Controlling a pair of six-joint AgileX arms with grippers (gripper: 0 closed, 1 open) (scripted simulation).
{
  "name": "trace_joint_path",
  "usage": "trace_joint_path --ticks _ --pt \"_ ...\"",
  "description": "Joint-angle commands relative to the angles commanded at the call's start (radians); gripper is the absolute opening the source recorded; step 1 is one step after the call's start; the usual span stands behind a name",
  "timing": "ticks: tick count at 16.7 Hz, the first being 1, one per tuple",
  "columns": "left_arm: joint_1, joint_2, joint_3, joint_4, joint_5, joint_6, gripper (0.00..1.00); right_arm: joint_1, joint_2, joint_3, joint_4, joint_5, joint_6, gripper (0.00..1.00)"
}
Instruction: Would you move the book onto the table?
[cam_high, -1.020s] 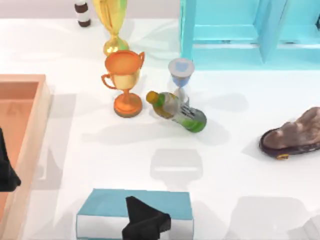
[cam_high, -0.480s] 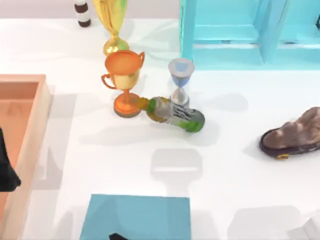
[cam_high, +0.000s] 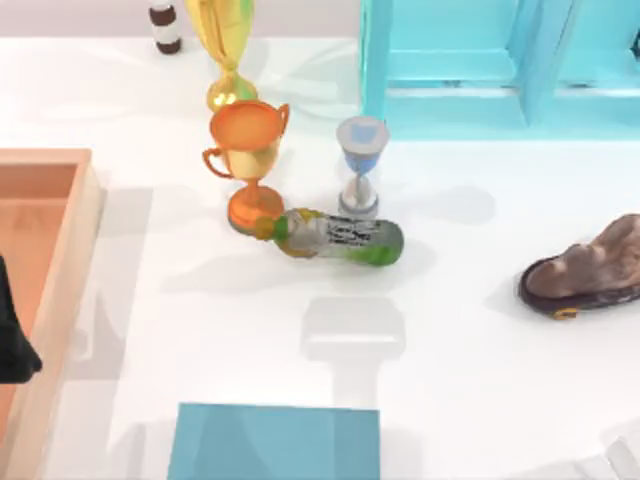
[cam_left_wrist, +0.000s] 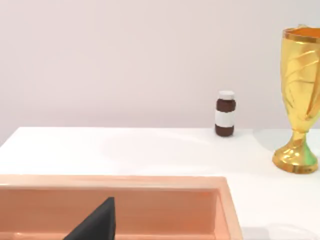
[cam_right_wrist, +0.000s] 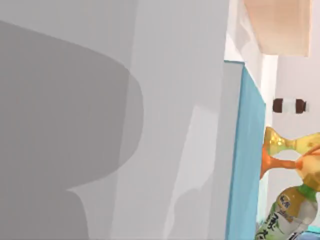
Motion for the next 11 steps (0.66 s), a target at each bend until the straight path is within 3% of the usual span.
trace_joint_path --ticks 6,11 --pt "0.000 0.000 0.000 0.000 0.000 0.000 1.00 0.035 0.035 0.155 -0.452 0.107 0.344 1.00" --pt "0.000 0.000 0.000 0.000 0.000 0.000 1.00 0.023 0.041 0.194 -0.549 0.151 0.422 1.00"
